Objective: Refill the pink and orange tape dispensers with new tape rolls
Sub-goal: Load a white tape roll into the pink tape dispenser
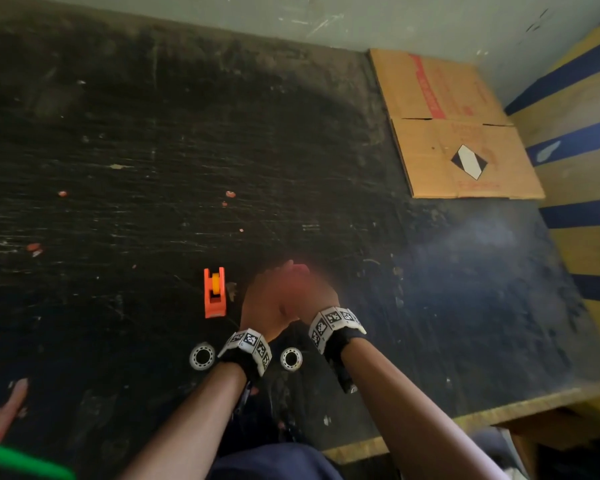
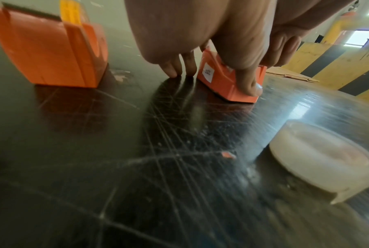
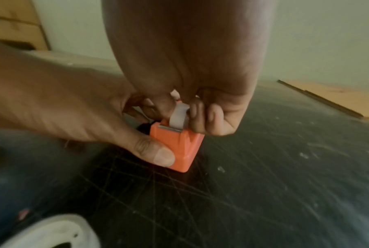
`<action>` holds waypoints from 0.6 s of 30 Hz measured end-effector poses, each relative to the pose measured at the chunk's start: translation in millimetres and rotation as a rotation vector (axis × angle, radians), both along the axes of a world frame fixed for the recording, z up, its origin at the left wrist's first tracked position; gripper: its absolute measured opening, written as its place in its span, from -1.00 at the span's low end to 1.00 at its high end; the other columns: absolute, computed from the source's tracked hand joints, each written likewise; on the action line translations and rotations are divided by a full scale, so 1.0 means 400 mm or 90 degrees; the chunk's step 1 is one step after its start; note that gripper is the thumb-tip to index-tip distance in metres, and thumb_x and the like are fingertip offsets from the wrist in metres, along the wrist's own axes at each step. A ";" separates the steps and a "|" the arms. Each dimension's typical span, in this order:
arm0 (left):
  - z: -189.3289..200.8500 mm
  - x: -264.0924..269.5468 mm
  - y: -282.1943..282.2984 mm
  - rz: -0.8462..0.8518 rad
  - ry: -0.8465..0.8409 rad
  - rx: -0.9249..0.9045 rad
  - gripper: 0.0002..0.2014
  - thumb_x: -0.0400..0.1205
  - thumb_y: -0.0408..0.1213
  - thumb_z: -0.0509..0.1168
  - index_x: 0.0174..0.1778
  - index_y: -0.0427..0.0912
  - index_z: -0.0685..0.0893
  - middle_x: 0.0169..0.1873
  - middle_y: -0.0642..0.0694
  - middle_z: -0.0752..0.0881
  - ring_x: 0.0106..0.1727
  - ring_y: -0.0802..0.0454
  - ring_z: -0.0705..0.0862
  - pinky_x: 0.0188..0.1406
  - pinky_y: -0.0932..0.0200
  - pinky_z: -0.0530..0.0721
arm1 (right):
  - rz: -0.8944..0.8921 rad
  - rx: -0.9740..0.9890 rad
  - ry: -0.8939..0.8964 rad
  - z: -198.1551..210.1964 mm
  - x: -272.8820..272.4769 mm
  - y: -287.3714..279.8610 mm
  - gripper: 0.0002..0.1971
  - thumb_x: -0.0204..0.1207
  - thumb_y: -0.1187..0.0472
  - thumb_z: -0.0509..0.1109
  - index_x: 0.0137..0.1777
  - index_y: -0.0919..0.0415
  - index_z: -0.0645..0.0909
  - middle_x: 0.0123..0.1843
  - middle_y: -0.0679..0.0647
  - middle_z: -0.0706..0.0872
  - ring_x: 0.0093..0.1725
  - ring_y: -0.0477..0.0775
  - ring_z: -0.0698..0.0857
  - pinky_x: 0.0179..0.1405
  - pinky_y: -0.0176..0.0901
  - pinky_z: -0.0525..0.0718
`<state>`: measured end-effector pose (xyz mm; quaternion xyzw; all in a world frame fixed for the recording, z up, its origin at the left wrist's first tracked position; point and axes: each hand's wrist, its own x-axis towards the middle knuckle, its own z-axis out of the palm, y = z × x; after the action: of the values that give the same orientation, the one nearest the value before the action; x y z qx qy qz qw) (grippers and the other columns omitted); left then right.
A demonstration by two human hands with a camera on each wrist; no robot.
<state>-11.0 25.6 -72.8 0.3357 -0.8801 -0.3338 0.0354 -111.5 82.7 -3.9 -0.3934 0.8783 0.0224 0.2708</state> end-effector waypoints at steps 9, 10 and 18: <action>0.031 0.020 -0.017 -0.024 0.031 0.109 0.22 0.29 0.00 0.66 0.76 0.12 0.01 0.55 -0.14 0.50 0.54 -0.13 0.45 0.48 -0.07 0.45 | -0.105 -0.119 -0.126 0.003 0.006 0.051 -0.79 0.67 0.11 0.13 0.07 0.08 0.60 -0.02 0.16 0.75 -0.11 0.19 0.73 -0.08 0.06 0.75; 0.044 0.027 -0.024 -0.020 0.044 0.167 0.25 0.31 -0.05 0.67 0.77 0.10 -0.05 0.57 -0.17 0.48 0.56 -0.13 0.44 0.50 -0.07 0.44 | -0.115 -0.141 -0.138 0.003 0.007 0.060 -0.81 0.65 0.11 0.13 -0.02 0.04 0.59 -0.05 0.15 0.76 -0.12 0.20 0.73 -0.09 0.08 0.75; 0.141 0.055 -0.067 -0.007 0.125 0.216 -0.48 0.58 -0.23 0.45 0.51 -0.01 0.60 0.41 0.02 0.68 0.45 0.20 0.61 0.47 0.07 0.55 | -0.221 -0.406 -0.242 0.054 0.011 0.098 -0.90 0.65 0.12 0.35 -0.01 -0.09 0.70 -0.03 -0.07 0.82 0.02 -0.05 0.76 0.05 -0.11 0.66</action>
<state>10.9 -1.1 -16.2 0.2976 -0.8054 -0.5088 0.0621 -107.3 122.1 17.6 -0.3008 0.8287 -0.3702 0.2927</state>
